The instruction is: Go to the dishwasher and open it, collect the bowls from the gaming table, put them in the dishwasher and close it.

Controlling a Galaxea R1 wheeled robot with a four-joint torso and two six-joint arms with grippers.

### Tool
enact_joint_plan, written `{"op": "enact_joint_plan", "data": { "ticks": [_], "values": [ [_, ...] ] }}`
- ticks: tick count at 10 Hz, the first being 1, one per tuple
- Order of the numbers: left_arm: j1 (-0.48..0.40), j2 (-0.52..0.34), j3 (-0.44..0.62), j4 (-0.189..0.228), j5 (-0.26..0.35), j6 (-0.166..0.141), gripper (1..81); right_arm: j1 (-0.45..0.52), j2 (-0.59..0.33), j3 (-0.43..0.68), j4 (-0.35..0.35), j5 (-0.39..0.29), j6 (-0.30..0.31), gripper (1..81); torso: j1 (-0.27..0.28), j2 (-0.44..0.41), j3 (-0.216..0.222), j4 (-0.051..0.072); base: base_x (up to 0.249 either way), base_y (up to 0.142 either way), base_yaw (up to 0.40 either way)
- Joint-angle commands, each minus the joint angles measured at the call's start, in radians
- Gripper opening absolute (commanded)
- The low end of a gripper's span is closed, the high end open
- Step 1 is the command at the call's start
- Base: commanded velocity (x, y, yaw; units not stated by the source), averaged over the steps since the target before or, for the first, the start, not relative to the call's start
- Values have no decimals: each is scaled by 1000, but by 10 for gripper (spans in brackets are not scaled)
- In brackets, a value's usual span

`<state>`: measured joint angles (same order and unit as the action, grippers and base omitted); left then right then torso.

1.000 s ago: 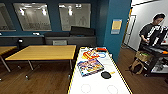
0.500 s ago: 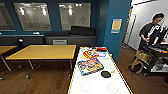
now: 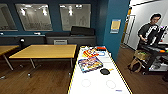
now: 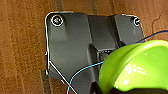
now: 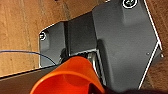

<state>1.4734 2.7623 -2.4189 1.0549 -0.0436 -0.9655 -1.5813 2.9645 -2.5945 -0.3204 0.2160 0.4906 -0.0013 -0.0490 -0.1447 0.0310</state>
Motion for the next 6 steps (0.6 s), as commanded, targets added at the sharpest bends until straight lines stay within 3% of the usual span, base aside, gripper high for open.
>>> {"op": "enact_joint_plan", "data": {
  "ticks": [1, 6],
  "values": [
    [-29, -13, 3, 14, 34, 4, 10, 26, -2, 5, -20, -38, -3, 10, 1, 0, 0, 0, -131, 0, 0],
    [-26, -9, -3, 23, 34, 4, 10, 26, 6, 5, -20, -38, -3, 10, 1, 0, 0, 0, -135, 0, 0]
  ]
}}
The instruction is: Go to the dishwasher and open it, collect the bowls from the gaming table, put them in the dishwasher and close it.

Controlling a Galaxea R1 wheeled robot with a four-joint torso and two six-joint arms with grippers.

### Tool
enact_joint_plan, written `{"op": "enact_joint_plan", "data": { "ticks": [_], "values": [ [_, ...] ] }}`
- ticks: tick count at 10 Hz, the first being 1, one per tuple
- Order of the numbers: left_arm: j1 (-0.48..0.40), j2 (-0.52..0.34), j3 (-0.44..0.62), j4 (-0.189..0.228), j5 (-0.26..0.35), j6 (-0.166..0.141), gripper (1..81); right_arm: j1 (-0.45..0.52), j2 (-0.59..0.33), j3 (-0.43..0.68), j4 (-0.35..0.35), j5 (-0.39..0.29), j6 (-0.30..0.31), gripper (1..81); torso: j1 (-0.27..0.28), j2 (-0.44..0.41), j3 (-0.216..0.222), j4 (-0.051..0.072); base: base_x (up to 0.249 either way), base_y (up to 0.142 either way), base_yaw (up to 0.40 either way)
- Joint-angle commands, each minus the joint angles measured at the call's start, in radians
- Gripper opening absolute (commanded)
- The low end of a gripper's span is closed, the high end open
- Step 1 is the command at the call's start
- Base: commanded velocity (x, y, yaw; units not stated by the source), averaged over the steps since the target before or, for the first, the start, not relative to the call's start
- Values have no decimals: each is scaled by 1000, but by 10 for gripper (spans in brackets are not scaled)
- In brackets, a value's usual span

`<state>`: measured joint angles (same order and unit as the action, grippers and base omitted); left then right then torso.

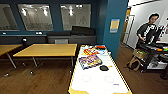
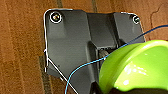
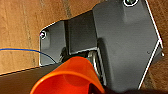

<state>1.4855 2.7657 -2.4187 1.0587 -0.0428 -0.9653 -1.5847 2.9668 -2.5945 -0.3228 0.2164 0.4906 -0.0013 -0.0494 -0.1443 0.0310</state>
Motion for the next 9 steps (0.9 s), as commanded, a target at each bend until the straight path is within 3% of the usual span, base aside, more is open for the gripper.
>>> {"op": "enact_joint_plan", "data": {
  "ticks": [1, 9],
  "values": [
    [-40, -6, -14, 20, 34, 4, 10, 30, 5, 5, -18, -38, -4, 10, 1, 0, 0, 0, -136, 0, 0],
    [-29, 11, -33, 24, 34, 5, 10, 27, 13, 5, -18, -40, -15, 10, 1, 0, 0, 0, -142, 0, 0]
  ]
}}
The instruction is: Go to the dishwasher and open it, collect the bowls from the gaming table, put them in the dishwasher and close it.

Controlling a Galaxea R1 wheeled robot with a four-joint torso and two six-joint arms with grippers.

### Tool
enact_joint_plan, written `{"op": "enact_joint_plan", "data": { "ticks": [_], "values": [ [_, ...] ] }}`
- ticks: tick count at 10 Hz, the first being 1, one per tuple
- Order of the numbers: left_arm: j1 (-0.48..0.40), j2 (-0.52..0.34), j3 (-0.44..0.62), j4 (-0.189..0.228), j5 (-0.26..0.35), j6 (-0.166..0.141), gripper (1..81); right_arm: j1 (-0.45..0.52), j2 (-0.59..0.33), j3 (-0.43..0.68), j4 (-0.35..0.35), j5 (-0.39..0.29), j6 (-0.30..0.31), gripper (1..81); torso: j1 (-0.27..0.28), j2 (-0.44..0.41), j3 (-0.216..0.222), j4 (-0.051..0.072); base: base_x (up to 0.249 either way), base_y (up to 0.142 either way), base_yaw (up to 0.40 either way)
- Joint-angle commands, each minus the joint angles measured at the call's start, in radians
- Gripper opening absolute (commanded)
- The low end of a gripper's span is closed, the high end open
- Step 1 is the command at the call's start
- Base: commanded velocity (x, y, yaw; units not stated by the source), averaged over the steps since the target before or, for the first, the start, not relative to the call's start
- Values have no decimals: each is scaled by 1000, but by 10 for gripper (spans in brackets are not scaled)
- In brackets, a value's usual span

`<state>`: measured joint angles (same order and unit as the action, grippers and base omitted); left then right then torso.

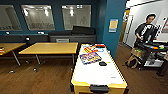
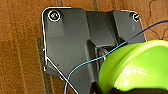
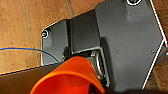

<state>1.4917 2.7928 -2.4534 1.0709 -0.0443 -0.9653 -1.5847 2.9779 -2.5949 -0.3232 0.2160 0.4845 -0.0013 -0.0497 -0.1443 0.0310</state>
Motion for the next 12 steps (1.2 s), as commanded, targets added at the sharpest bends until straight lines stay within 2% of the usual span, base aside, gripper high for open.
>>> {"op": "enact_joint_plan", "data": {
  "ticks": [1, 12],
  "values": [
    [-34, -15, 2, 12, 35, 4, 10, 27, 3, 4, -17, -38, -9, 10, 1, 0, 0, 0, -147, 0, 0],
    [-34, -15, -4, 12, 35, 5, 10, 30, 8, 3, -16, -41, -17, 10, 1, 0, 0, 0, -147, 0, 0]
  ]
}}
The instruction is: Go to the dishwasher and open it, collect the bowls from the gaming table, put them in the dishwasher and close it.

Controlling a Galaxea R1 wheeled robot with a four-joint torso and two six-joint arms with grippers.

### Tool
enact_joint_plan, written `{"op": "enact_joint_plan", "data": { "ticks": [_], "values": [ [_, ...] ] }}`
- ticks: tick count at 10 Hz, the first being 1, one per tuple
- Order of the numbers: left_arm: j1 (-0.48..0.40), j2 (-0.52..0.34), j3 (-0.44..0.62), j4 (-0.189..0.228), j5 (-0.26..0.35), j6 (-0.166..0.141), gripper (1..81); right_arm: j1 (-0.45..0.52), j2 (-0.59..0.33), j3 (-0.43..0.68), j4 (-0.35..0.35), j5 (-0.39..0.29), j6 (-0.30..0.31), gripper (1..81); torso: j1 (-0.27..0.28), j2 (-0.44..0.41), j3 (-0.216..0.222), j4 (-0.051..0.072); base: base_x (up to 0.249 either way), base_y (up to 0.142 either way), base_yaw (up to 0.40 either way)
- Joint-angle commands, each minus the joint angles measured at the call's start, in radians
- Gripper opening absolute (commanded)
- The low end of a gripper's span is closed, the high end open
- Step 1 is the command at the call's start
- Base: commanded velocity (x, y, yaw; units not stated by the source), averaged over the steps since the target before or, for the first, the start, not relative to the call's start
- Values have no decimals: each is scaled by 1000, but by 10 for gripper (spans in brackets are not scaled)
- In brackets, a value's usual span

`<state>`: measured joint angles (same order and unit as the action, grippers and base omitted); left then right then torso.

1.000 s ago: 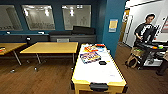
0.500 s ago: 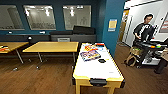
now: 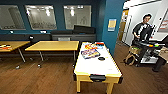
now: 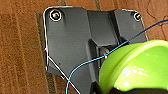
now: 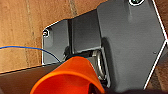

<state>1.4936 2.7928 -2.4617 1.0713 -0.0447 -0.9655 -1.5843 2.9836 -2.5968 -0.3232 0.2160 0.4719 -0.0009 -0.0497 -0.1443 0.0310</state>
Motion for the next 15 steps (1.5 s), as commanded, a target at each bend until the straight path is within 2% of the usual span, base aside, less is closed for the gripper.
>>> {"op": "enact_joint_plan", "data": {
  "ticks": [1, 5, 11, 12, 14, 15],
  "values": [
    [-35, -15, 3, 12, 35, 5, 10, 31, 4, 5, -16, -41, -4, 10, 1, 0, 0, 0, -147, 0, 0],
    [-35, -15, 3, 10, 34, 5, 10, 31, 5, 5, -16, -41, -4, 10, 1, -1, 0, 0, -115, 0, 0],
    [-35, -31, 4, 1, -6, 4, 10, 32, 5, 5, -16, -41, -4, 10, 1, -1, 0, 0, 0, 0, 0],
    [-34, -34, 4, 1, -18, 2, 10, 31, 7, 5, -16, -41, -4, 10, 1, -1, 0, 0, 0, -65, 0],
    [-32, -50, 3, 7, -86, -2, 10, 29, 5, 3, -16, -41, -4, 10, 1, -1, 0, 0, 0, 0, -225],
    [-31, -50, 4, 10, -87, -2, 10, 31, 7, 2, -16, -40, -4, 10, 1, -1, 0, 0, 0, 0, -341]
  ]
}}
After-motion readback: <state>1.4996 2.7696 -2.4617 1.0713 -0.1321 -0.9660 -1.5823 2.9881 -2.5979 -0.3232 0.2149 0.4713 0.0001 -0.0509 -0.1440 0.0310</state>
